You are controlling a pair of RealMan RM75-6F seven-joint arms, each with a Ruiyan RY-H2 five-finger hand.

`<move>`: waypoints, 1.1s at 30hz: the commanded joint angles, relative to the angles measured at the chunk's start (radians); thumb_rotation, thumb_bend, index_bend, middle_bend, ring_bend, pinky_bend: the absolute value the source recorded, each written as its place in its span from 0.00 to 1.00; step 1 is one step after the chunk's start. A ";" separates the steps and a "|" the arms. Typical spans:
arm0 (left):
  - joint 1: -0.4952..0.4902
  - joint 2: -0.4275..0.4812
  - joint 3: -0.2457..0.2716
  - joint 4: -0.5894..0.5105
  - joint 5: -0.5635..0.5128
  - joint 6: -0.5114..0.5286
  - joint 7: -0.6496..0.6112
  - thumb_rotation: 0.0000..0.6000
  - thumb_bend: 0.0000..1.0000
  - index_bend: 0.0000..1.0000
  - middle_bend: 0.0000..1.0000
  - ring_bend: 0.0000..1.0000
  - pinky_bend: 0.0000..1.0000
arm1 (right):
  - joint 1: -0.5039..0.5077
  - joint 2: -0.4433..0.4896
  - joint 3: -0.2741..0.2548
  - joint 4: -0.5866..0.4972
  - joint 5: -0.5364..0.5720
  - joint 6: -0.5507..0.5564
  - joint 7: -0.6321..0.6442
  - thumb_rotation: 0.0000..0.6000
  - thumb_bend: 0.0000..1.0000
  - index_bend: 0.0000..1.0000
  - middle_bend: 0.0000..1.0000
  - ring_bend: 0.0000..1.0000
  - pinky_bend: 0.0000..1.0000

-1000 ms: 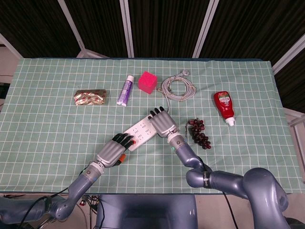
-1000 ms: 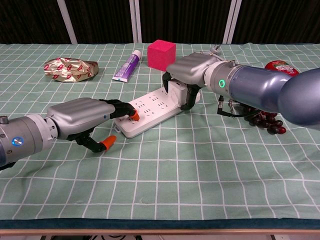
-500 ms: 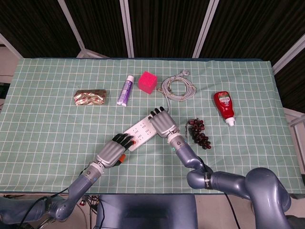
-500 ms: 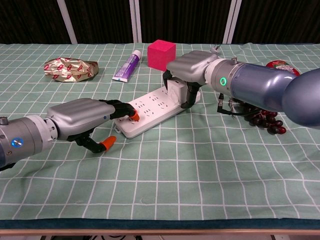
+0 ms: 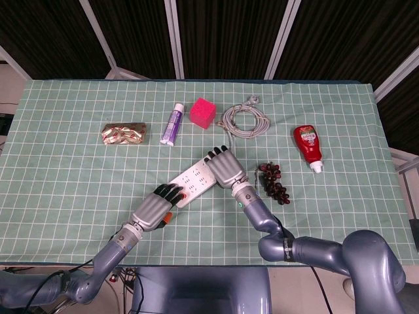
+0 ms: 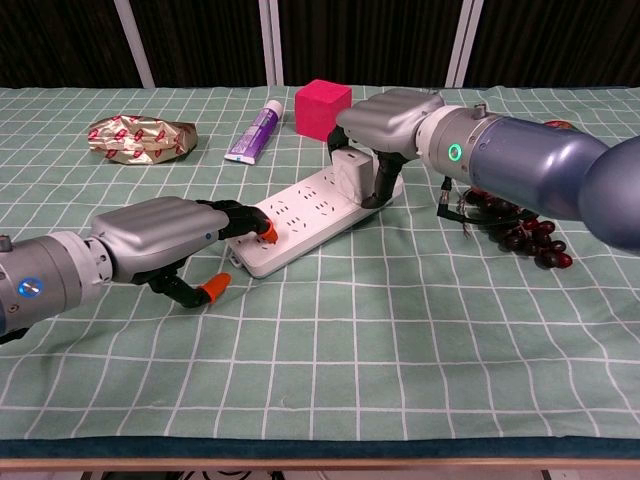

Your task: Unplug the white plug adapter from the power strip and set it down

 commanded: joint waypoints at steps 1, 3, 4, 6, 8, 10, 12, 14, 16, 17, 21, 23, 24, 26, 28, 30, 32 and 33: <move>0.001 0.001 0.001 -0.001 -0.002 0.001 0.002 1.00 0.53 0.20 0.11 0.03 0.12 | -0.004 0.016 0.007 -0.030 -0.005 0.021 -0.008 1.00 0.71 0.65 0.30 0.22 0.27; 0.001 0.001 0.001 -0.002 -0.005 0.002 0.002 1.00 0.53 0.20 0.11 0.03 0.12 | -0.006 0.026 0.012 -0.052 -0.006 0.033 -0.013 1.00 0.71 0.66 0.30 0.22 0.27; 0.001 0.001 0.001 -0.003 -0.006 0.002 0.003 1.00 0.53 0.20 0.11 0.03 0.12 | -0.006 0.029 0.013 -0.058 -0.006 0.037 -0.016 1.00 0.71 0.66 0.30 0.22 0.27; 0.002 0.002 0.001 -0.005 -0.008 0.003 0.004 1.00 0.53 0.20 0.11 0.03 0.12 | -0.008 0.039 0.017 -0.080 -0.008 0.050 -0.023 1.00 0.71 0.66 0.30 0.22 0.27; 0.003 0.003 0.001 -0.008 -0.009 0.006 0.004 1.00 0.53 0.20 0.11 0.03 0.12 | -0.009 0.048 0.020 -0.100 -0.008 0.061 -0.031 1.00 0.71 0.66 0.30 0.22 0.27; 0.005 0.006 -0.001 -0.013 -0.007 0.013 0.002 1.00 0.53 0.20 0.11 0.03 0.12 | -0.010 0.057 0.023 -0.121 -0.008 0.074 -0.039 1.00 0.71 0.66 0.30 0.22 0.27; 0.009 0.011 -0.008 -0.022 0.001 0.027 -0.007 1.00 0.53 0.20 0.11 0.03 0.12 | -0.015 0.071 0.026 -0.150 -0.010 0.092 -0.049 1.00 0.71 0.66 0.30 0.22 0.27; 0.014 0.020 -0.022 -0.037 0.015 0.051 -0.024 1.00 0.53 0.20 0.11 0.03 0.12 | -0.021 0.087 0.028 -0.180 -0.014 0.114 -0.059 1.00 0.71 0.66 0.30 0.22 0.27; 0.021 0.032 -0.039 -0.055 0.037 0.081 -0.047 1.00 0.52 0.20 0.11 0.03 0.12 | -0.031 0.108 0.027 -0.218 -0.017 0.140 -0.072 1.00 0.71 0.66 0.30 0.22 0.27; 0.023 0.036 -0.044 -0.061 0.044 0.091 -0.054 1.00 0.52 0.20 0.11 0.03 0.12 | -0.036 0.115 0.027 -0.231 -0.017 0.149 -0.076 1.00 0.71 0.66 0.30 0.22 0.27; 0.044 0.077 -0.095 -0.112 0.105 0.184 -0.113 1.00 0.49 0.19 0.10 0.03 0.12 | -0.076 0.168 0.020 -0.319 -0.019 0.218 -0.097 1.00 0.71 0.65 0.30 0.22 0.27; 0.058 0.107 -0.122 -0.148 0.127 0.230 -0.146 1.00 0.48 0.19 0.10 0.03 0.12 | -0.101 0.197 0.011 -0.361 -0.011 0.248 -0.106 1.00 0.71 0.63 0.30 0.22 0.27; 0.064 0.123 -0.132 -0.165 0.138 0.248 -0.159 1.00 0.48 0.19 0.10 0.03 0.12 | -0.113 0.211 0.005 -0.381 -0.008 0.262 -0.111 1.00 0.71 0.61 0.30 0.22 0.27; 0.081 0.165 -0.147 -0.205 0.160 0.286 -0.180 1.00 0.47 0.19 0.10 0.03 0.12 | -0.137 0.235 -0.007 -0.418 0.000 0.286 -0.118 1.00 0.71 0.58 0.30 0.22 0.27; 0.096 0.203 -0.155 -0.236 0.176 0.314 -0.190 1.00 0.44 0.19 0.10 0.03 0.12 | -0.163 0.256 -0.025 -0.451 0.011 0.303 -0.119 1.00 0.71 0.53 0.29 0.20 0.26; 0.120 0.248 -0.155 -0.273 0.194 0.347 -0.205 1.00 0.37 0.19 0.10 0.03 0.12 | -0.187 0.280 -0.049 -0.484 0.023 0.314 -0.129 1.00 0.71 0.45 0.25 0.16 0.23; 0.145 0.287 -0.149 -0.300 0.211 0.375 -0.222 1.00 0.32 0.19 0.10 0.03 0.12 | -0.209 0.295 -0.076 -0.508 0.041 0.320 -0.142 1.00 0.70 0.38 0.21 0.12 0.19; 0.161 0.307 -0.143 -0.310 0.220 0.390 -0.230 1.00 0.30 0.19 0.10 0.03 0.12 | -0.219 0.300 -0.089 -0.518 0.050 0.323 -0.150 1.00 0.68 0.34 0.19 0.10 0.17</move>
